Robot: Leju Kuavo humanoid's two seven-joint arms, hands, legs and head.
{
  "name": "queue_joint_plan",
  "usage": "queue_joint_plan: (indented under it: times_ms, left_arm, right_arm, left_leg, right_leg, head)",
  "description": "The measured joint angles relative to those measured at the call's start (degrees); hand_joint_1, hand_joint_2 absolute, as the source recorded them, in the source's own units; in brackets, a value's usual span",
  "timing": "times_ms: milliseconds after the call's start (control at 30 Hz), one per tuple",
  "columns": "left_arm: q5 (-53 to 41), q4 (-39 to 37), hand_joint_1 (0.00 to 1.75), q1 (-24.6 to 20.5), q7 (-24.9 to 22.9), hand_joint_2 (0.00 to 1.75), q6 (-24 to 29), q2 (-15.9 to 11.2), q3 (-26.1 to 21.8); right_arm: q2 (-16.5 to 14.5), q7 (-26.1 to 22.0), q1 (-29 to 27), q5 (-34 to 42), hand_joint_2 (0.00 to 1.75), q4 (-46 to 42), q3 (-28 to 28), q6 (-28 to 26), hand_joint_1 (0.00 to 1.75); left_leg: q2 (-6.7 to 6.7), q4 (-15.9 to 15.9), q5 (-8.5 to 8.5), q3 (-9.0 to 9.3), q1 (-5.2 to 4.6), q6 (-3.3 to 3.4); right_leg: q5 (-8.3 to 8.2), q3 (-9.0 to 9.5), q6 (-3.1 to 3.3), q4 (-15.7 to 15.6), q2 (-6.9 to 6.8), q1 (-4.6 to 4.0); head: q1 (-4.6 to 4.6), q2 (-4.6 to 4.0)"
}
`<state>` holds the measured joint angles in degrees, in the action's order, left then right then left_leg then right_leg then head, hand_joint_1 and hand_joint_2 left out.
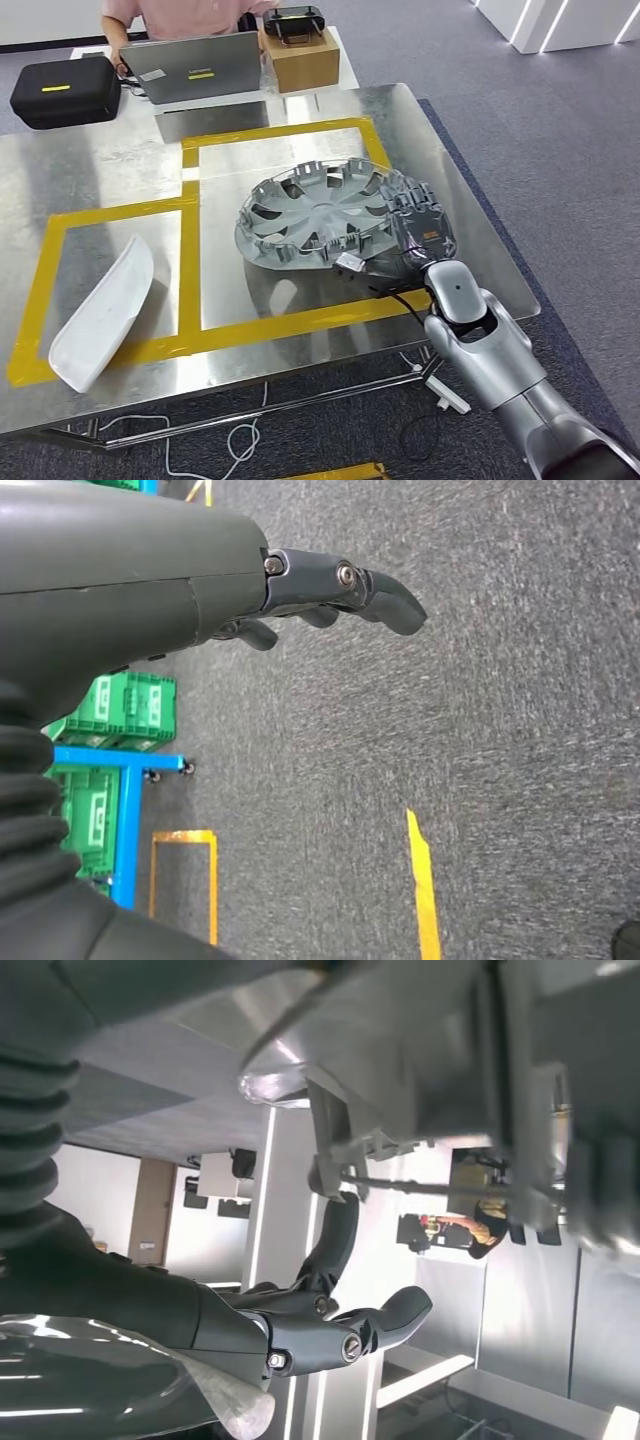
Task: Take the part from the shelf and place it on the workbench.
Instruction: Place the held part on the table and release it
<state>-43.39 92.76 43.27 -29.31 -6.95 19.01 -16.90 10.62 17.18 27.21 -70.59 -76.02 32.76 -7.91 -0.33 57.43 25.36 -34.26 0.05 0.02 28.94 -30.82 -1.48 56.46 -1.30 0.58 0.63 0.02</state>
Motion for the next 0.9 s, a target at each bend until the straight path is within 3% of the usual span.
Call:
queue_joint_plan:
  times_ms: [900]
  left_arm:
    - [-1.09,-0.87,0.0,-2.14,3.05,0.0,-4.32,1.17,-3.45]
  right_arm:
    - [0.0,-2.22,1.93,4.49,0.0,-0.14,1.68,0.5,0.0]
  left_leg:
    - [0.0,0.0,0.0,-0.01,0.0,0.0]
  right_leg:
    - [0.0,0.01,0.0,0.0,-0.01,0.0]
  head:
    - [-0.01,0.0]
